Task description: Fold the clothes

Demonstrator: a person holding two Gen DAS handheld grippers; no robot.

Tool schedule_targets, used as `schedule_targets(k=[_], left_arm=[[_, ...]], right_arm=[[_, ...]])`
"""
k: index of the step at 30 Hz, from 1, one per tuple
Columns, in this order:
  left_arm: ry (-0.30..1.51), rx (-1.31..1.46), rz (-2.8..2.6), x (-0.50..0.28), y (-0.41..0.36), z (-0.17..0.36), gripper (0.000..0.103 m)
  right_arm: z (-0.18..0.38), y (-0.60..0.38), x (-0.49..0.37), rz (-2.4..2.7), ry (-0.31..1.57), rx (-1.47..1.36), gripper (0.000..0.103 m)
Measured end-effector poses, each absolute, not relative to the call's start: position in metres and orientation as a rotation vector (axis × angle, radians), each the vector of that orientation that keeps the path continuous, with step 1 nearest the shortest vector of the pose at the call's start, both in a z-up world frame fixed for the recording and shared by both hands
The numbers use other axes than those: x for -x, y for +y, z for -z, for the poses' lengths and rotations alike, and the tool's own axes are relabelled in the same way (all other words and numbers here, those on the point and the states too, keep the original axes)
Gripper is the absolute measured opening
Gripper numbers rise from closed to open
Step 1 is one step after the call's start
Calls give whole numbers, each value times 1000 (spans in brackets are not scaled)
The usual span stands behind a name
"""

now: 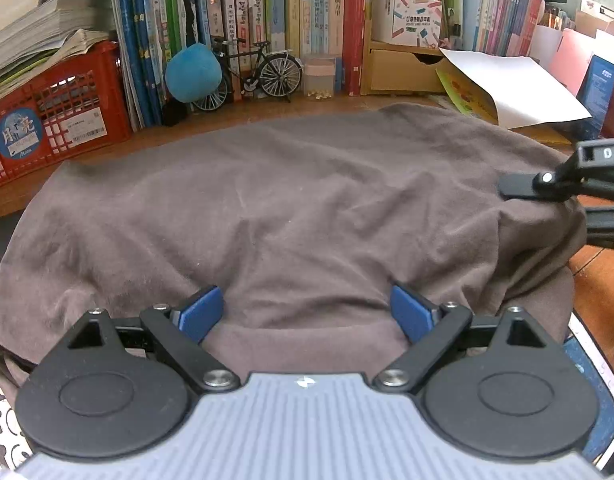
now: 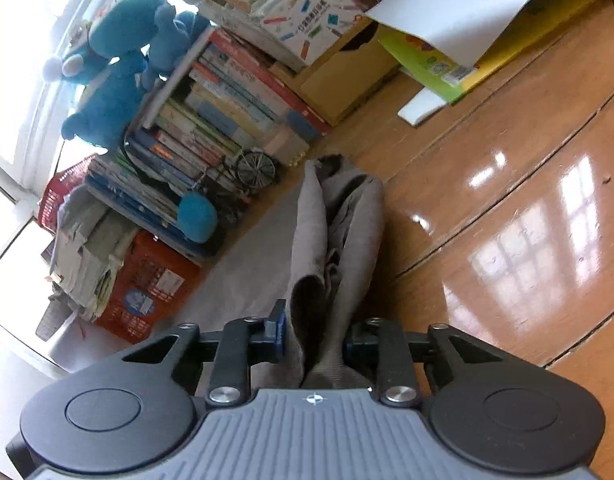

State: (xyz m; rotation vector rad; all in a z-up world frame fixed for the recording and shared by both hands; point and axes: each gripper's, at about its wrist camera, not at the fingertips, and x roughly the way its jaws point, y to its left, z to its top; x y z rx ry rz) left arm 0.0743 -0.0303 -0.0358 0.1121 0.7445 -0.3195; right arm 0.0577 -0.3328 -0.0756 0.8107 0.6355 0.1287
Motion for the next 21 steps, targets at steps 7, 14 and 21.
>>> schedule_targets(k=[7,14,21], left_arm=[[753,-95,314,-67,-26,33,92],[738,-69,307,-40,-11,33,92],[720,-19,327,-18,18,30,92]], right_arm=[[38,-312,-54,-172,578,-695,19],[-11,-272,-64,-264,562,-624,17],[-47,-187,-90,-457,586,-552,13]])
